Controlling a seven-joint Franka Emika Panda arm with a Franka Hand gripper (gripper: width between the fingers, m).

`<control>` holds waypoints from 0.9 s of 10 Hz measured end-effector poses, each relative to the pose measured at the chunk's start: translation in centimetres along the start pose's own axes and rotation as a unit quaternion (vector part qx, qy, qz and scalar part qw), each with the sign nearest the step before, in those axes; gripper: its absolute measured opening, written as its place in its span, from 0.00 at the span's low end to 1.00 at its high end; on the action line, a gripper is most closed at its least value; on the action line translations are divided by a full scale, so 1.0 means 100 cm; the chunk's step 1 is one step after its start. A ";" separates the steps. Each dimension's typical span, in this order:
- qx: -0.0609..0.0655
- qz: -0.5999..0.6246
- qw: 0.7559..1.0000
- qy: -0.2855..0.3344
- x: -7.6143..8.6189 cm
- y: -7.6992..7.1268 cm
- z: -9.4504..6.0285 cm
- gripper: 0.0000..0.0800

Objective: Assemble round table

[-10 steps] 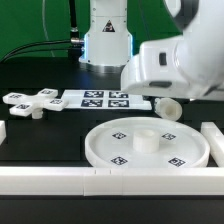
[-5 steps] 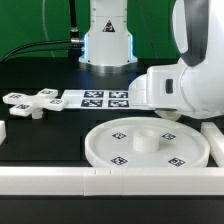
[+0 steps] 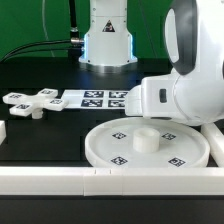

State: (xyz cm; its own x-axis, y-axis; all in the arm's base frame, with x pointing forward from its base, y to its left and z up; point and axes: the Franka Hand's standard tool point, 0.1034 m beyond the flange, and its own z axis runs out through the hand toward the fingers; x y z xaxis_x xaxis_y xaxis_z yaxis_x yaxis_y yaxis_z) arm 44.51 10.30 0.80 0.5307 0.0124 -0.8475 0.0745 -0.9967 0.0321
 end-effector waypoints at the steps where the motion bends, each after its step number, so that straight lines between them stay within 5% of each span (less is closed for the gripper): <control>1: 0.000 0.000 1.000 0.000 0.000 0.000 0.000 0.64; 2: 0.000 0.000 1.000 0.000 0.000 -0.001 0.000 0.51; 6: -0.001 -0.007 1.000 0.002 0.000 0.000 -0.002 0.51; 9: -0.008 -0.075 0.996 0.038 -0.020 0.013 -0.048 0.51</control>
Offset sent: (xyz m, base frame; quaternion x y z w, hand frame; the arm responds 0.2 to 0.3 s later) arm 0.0023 0.0015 0.0004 -0.0076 0.0048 -0.0021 1.0000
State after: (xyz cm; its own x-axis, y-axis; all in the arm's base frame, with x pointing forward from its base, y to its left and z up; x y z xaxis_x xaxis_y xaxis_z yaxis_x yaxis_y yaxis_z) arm 47.61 9.40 5.11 0.5745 0.1679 -0.8011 0.1715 -0.9817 -0.0827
